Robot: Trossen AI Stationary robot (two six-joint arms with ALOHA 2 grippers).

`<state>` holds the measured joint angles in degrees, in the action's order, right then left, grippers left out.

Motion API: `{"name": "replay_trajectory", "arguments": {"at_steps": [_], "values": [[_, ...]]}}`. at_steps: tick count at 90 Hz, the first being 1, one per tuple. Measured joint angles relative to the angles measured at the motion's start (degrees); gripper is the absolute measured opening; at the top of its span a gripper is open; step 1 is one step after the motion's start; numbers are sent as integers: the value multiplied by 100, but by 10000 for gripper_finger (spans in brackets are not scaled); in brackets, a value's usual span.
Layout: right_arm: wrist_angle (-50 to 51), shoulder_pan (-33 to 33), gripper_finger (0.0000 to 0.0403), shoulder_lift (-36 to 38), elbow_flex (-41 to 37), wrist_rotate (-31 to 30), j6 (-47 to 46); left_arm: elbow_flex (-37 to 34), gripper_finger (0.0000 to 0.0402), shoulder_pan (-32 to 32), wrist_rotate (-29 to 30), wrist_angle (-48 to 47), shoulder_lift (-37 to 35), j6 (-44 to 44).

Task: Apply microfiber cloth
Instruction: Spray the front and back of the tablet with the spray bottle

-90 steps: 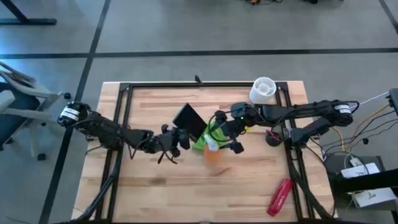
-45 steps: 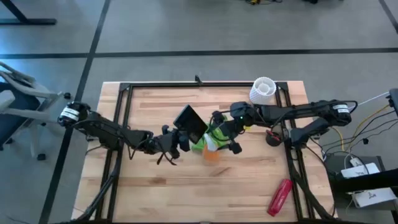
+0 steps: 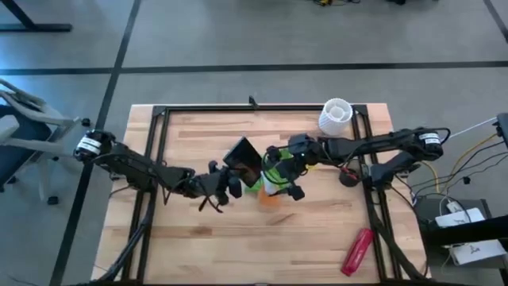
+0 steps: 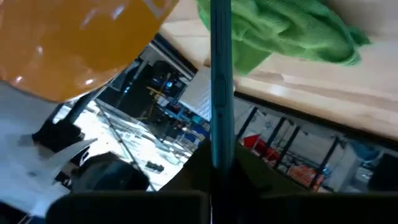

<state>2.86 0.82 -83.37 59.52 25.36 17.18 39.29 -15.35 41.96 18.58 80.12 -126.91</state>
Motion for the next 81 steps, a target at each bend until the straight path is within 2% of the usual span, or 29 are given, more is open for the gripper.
{"name": "replay_trajectory", "arguments": {"at_steps": [24,47,81], "values": [[58,-211,341,40,-19,-826,-105,-2,7,187,46,576,-11,-726],[48,-210,326,44,22,-845,-220,232,7,211,269,1320,-57,-916],[47,-208,325,44,22,-845,-364,225,7,225,211,1165,-63,-936]]}}
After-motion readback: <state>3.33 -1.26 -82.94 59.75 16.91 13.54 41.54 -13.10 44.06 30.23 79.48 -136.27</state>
